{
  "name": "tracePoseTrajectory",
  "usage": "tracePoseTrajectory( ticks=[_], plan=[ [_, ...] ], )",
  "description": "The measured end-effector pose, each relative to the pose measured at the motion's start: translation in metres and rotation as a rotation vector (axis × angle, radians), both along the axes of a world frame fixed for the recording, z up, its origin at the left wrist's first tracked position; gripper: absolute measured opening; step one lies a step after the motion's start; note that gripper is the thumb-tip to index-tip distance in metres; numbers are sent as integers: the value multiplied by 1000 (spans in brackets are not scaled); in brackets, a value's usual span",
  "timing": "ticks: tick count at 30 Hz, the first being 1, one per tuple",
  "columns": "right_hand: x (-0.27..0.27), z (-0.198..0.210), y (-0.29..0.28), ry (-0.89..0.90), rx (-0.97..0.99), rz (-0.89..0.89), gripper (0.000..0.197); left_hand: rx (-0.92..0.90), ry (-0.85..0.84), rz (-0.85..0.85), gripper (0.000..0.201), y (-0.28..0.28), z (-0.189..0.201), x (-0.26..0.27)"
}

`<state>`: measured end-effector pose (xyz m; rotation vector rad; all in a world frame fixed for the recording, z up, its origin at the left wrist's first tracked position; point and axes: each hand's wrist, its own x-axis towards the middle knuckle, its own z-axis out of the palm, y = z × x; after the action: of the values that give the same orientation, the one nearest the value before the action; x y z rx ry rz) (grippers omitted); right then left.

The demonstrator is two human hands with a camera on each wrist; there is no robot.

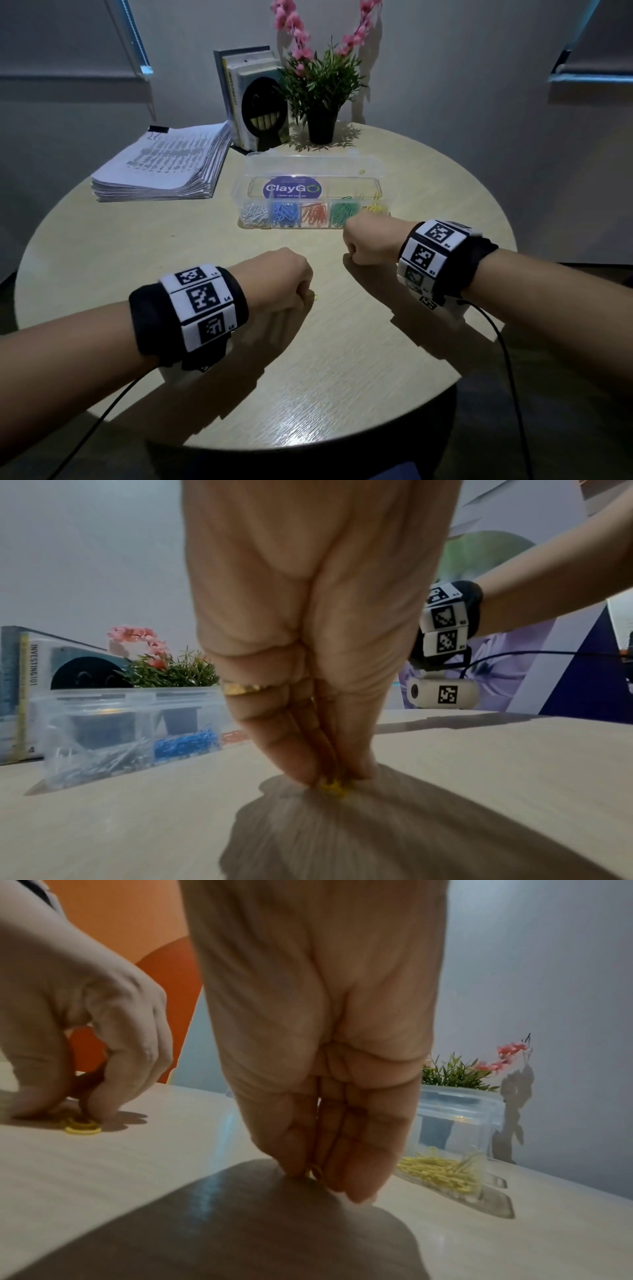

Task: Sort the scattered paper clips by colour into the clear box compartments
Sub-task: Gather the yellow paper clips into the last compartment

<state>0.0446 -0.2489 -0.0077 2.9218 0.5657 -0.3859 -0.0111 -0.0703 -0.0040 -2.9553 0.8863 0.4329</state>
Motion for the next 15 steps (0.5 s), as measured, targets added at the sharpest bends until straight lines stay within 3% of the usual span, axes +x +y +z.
tracePoseTrajectory(
  ticks=[3,6,11,15],
  plan=[
    [-2,2,-5,-16,80,-60,27,30,0,-16,15,-3,1,-3],
    [7,16,-16,-132,265,-193,15,91,15,-22,22,-7,-1,-4],
    [38,33,-43,-357,378,-344,21,150,135,-13,21,-9,1,-2],
    [55,37,-52,-349,436,-383,15,133,171,-36,19,-6,-1,1]
  ],
)
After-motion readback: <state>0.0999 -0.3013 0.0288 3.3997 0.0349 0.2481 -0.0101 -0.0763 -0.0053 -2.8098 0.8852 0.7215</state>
